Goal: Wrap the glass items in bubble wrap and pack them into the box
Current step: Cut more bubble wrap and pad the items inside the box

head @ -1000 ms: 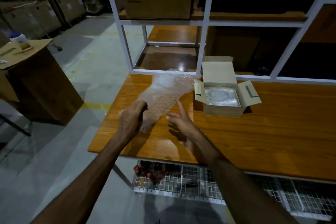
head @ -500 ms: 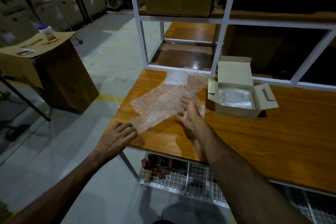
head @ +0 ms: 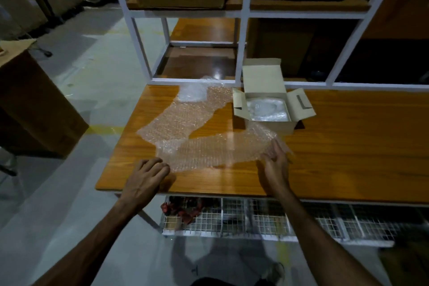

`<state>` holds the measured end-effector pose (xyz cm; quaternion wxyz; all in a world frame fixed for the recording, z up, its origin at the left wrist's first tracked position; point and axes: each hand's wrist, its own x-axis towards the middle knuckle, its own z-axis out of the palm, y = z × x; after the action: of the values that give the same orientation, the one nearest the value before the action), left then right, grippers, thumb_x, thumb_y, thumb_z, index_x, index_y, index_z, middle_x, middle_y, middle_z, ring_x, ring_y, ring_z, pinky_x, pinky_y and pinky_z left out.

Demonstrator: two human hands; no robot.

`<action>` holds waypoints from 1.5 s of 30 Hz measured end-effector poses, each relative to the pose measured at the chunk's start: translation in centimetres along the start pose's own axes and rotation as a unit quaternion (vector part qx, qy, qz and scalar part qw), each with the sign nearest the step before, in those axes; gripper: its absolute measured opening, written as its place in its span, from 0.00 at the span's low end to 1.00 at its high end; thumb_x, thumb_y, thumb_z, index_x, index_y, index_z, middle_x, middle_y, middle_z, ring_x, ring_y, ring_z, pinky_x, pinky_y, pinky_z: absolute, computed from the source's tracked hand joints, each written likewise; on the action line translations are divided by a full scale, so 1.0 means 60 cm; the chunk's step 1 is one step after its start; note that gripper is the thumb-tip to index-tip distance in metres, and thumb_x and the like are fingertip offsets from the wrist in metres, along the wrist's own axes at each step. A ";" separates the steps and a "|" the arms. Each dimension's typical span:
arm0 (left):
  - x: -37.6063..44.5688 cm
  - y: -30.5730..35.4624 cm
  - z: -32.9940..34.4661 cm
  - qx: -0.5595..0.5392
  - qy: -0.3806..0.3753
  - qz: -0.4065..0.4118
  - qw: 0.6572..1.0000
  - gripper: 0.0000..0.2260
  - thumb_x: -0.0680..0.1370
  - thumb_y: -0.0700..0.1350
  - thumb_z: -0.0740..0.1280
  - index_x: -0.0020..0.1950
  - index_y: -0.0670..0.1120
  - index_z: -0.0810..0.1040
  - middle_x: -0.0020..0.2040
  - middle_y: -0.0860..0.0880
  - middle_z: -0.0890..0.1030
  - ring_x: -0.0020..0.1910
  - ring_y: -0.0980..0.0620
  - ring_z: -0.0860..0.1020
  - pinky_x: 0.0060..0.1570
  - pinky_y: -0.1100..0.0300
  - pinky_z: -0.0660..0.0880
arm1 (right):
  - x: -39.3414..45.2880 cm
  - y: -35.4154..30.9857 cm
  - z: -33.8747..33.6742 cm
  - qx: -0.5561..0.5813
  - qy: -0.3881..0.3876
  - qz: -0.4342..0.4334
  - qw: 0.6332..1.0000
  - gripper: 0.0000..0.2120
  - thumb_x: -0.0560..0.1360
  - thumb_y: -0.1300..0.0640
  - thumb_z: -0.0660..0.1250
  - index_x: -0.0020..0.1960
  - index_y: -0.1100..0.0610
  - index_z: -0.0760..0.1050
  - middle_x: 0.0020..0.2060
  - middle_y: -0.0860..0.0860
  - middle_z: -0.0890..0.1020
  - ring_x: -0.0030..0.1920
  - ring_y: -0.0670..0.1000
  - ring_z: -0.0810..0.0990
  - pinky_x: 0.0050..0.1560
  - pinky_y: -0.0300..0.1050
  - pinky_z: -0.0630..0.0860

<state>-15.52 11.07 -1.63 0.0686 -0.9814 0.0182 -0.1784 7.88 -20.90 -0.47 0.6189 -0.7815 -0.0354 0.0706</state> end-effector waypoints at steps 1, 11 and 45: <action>0.009 0.016 0.008 -0.011 0.011 0.009 1.000 0.13 0.79 0.45 0.62 0.60 0.42 0.80 0.59 0.42 0.84 0.60 0.38 0.82 0.57 0.45 0.72 | 0.002 0.009 -0.024 -0.032 0.009 0.003 0.999 0.33 0.81 0.61 0.68 0.83 0.49 0.61 0.80 0.50 0.68 0.70 0.52 0.74 0.64 0.49 0.76; 0.039 0.105 0.058 -0.065 -0.017 -0.024 0.997 0.15 0.81 0.51 0.64 0.61 0.44 0.79 0.59 0.43 0.83 0.61 0.41 0.79 0.56 0.44 0.75 | 0.015 0.087 -0.209 -0.178 0.050 -0.016 0.983 0.28 0.82 0.54 0.70 0.80 0.50 0.68 0.80 0.49 0.66 0.76 0.56 0.67 0.76 0.63 0.67; 0.226 0.316 -0.015 -0.314 0.215 -0.546 0.747 0.04 0.80 0.43 0.70 0.47 0.48 0.76 0.45 0.49 0.79 0.45 0.48 0.77 0.42 0.54 0.76 | 0.041 0.153 -0.273 -0.397 -0.121 -0.190 0.890 0.27 0.82 0.42 0.54 0.78 0.50 0.71 0.80 0.47 0.67 0.80 0.50 0.62 0.80 0.55 0.50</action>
<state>-3.37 -8.63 1.27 -0.3585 -0.7258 -0.4509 -0.3759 12.54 -38.44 -5.87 0.2492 -0.9259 -0.2828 0.0263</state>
